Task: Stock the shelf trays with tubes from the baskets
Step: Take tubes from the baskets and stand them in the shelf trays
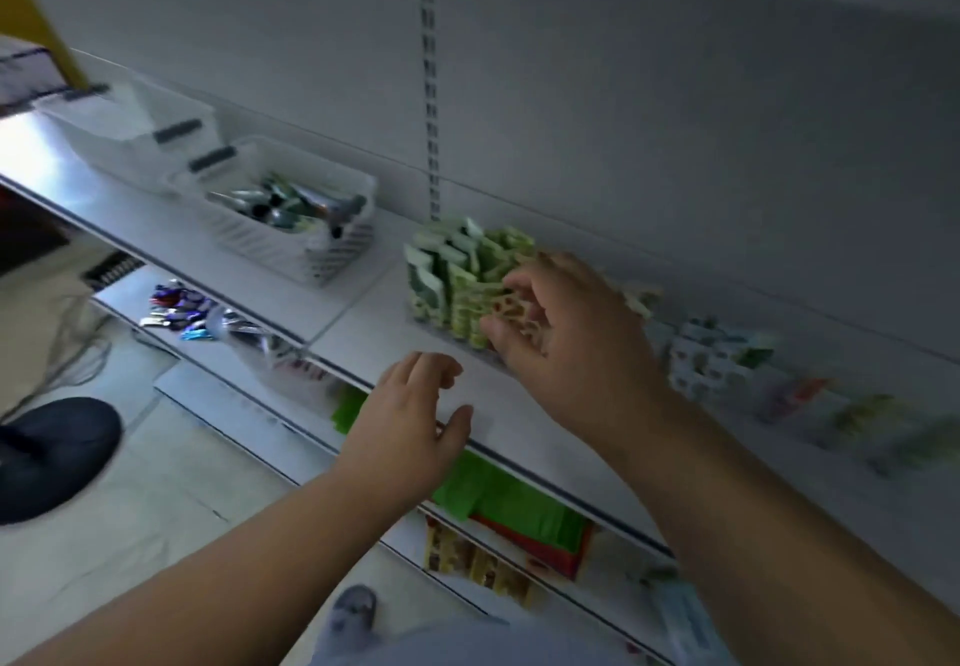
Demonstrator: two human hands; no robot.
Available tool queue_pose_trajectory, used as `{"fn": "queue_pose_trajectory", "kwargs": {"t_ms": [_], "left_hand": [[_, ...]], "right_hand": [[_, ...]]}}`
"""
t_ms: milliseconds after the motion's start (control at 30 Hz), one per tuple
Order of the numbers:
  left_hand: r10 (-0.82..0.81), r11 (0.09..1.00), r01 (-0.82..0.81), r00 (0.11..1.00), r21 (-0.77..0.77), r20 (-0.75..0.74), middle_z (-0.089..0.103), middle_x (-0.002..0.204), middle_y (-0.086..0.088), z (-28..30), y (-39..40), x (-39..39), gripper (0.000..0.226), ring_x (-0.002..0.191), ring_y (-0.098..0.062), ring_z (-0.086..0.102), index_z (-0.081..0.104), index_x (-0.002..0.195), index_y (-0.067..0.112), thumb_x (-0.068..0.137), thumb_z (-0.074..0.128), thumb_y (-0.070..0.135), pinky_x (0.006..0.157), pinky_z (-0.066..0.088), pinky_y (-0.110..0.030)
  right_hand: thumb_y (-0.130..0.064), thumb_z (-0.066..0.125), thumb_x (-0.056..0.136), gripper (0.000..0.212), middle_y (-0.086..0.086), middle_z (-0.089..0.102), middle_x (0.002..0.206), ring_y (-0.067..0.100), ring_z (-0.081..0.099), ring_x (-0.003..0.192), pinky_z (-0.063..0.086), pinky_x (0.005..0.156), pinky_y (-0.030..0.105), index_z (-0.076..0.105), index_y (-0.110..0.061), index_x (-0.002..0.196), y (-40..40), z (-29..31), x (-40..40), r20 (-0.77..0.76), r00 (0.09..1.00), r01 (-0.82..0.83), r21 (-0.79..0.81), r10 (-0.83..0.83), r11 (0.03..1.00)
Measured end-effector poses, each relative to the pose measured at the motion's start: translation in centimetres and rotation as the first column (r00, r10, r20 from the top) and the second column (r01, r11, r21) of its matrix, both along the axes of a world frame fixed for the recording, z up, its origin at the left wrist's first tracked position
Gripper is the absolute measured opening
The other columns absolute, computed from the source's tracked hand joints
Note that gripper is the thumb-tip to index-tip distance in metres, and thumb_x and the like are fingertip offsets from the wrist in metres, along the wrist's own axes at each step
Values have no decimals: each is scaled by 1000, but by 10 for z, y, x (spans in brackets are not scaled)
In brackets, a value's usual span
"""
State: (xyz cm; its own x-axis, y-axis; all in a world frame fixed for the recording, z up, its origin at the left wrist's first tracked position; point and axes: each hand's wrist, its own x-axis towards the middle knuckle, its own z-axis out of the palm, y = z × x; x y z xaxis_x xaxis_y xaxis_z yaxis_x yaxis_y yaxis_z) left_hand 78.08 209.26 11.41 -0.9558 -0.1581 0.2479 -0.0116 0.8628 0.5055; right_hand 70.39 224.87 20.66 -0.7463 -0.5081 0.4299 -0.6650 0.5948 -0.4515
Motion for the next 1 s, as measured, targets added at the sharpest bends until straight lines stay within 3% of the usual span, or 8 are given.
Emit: {"fn": "queue_pose_trajectory", "kwargs": {"t_ms": [200, 367, 467, 567, 800, 933, 1000], "left_hand": [[69, 996, -67, 997, 66, -30, 49, 102, 14, 13, -123, -1, 31, 92, -6, 48, 51, 115, 26, 87, 60, 37, 81, 41, -24], [54, 994, -47, 996, 96, -71, 51, 100, 15, 28, -224, -11, 29, 91, -5, 48, 52, 112, 26, 86, 60, 34, 79, 40, -22], [37, 994, -30, 998, 108, -59, 50, 99, 15, 42, -263, -19, 28, 89, -4, 47, 52, 112, 27, 87, 59, 34, 77, 40, -23], [8, 992, 2, 997, 126, -72, 49, 99, 16, 50, -286, -30, 27, 88, -2, 45, 51, 113, 27, 88, 58, 34, 78, 41, -22], [53, 986, -33, 992, 165, -115, 53, 95, 14, 47, -319, -63, 23, 85, -4, 49, 53, 109, 26, 88, 60, 30, 78, 45, -27], [6, 992, 12, 991, 128, -136, 55, 96, 11, 53, -342, -78, 26, 85, -8, 51, 55, 109, 22, 86, 56, 34, 77, 47, -29], [0, 989, 23, 989, 149, -148, 56, 95, 11, 56, -354, -89, 23, 85, -10, 52, 55, 107, 22, 86, 60, 30, 76, 48, -32]], "right_hand": [[-39, 62, 89, 33, -14, 48, 103, 0, 47, 93, 40, 78, 20, 56, -22, 115, -120, 12, -4, 42, 999, -30, -26, 31, 999], [-40, 59, 91, 25, -13, 48, 100, 2, 48, 89, 39, 72, 20, 54, -26, 111, -224, 8, -14, 102, 995, 7, -25, -5, 1000], [-40, 58, 91, 22, -13, 48, 98, 3, 47, 87, 37, 68, 17, 54, -28, 109, -259, 12, -25, 134, 990, 46, 1, -45, 999], [-36, 60, 91, 22, -9, 48, 96, 7, 48, 85, 35, 67, 23, 55, -23, 108, -279, 13, -47, 117, 990, 72, 40, -76, 997], [-32, 58, 93, 32, 9, 58, 111, 25, 57, 95, 50, 81, 35, 57, -10, 116, -331, -15, -140, 146, 985, 42, 297, -89, 954], [-27, 50, 95, 15, 5, 55, 98, 24, 51, 80, 43, 69, 33, 51, -13, 99, -358, -36, -181, 191, 972, -1, 590, -138, 807], [-22, 48, 95, 10, 4, 56, 91, 22, 50, 72, 42, 65, 33, 50, -15, 89, -367, -42, -191, 185, 968, 5, 656, -167, 754]]}}
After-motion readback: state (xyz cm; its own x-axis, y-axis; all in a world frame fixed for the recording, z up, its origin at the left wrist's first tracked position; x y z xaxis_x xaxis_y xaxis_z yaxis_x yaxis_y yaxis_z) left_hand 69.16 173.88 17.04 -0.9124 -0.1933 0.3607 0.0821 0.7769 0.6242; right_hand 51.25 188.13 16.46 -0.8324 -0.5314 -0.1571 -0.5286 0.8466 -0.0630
